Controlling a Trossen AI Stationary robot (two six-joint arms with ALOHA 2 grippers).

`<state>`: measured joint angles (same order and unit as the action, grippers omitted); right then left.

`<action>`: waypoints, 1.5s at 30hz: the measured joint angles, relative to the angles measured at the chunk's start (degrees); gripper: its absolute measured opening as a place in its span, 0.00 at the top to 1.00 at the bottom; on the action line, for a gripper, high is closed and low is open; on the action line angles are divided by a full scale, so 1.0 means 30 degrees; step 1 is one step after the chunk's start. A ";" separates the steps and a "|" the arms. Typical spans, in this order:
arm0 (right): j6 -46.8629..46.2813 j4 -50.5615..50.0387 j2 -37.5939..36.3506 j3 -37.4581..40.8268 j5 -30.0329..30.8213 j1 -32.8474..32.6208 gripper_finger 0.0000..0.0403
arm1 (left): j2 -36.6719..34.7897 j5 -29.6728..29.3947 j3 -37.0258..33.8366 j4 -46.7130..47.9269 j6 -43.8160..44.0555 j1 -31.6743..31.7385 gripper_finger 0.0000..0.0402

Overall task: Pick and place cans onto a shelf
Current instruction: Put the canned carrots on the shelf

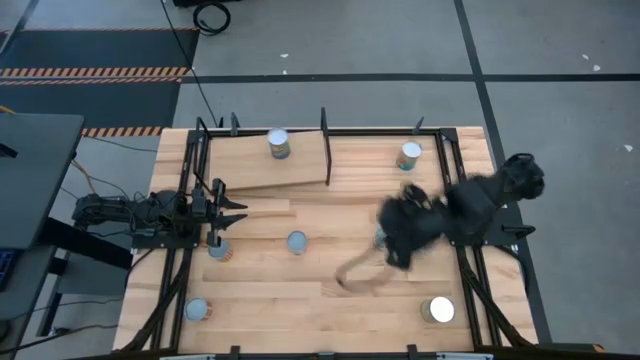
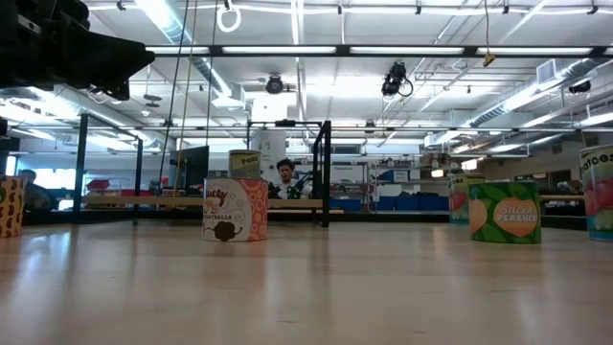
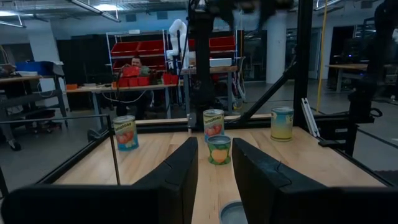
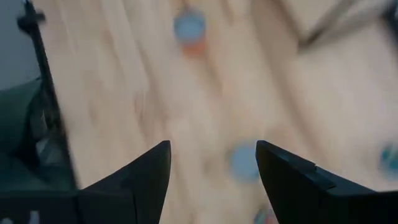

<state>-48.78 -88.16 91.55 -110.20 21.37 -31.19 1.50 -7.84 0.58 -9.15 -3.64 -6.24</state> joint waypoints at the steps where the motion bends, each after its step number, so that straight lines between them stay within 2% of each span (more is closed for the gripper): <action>1: -0.1880 -0.0349 -0.0133 0.0771 -0.0159 -0.0968 0.40 | -0.0002 0.0000 0.0000 0.0000 -0.0013 0.0002 0.74; 4: -0.6717 -0.0609 -0.0263 0.3134 -0.1787 -0.3516 0.39 | 0.0000 -0.0004 0.0000 0.0000 -0.0004 0.0000 0.74; 8: -1.1251 0.0454 -0.0242 0.6008 -0.5783 -0.5513 0.31 | -0.0007 -0.0005 0.0000 -0.0007 -0.0007 0.0000 0.74; 13: -1.3702 0.2922 -0.0256 0.8376 -0.9517 -0.6218 0.17 | -0.0005 0.0000 0.0000 -0.0007 -0.0007 0.0005 0.74; 18: -1.4812 0.5594 -0.0264 1.0450 -1.1023 -0.6716 0.03 | -0.0006 0.0000 0.0000 -0.0007 -0.0007 0.0000 0.74; 23: -1.5307 0.7875 -0.0264 1.2351 -1.1457 -0.6935 0.03 | -0.0007 0.0000 0.0000 -0.0007 -0.0007 0.0005 0.74; 27: -1.5402 0.7897 -0.0264 1.3342 -1.1632 -0.6961 0.03 | -0.0007 0.0000 0.0000 -0.0007 -0.0007 0.0000 0.74; 45: -1.5325 0.8960 -0.0235 1.4138 -1.0936 -0.6970 0.02 | -0.0005 0.0000 0.0000 -0.0007 -0.0007 0.0000 0.74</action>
<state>-94.76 -61.28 90.85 -67.79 -11.44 -52.10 1.48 -7.84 0.58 -9.17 -3.66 -6.24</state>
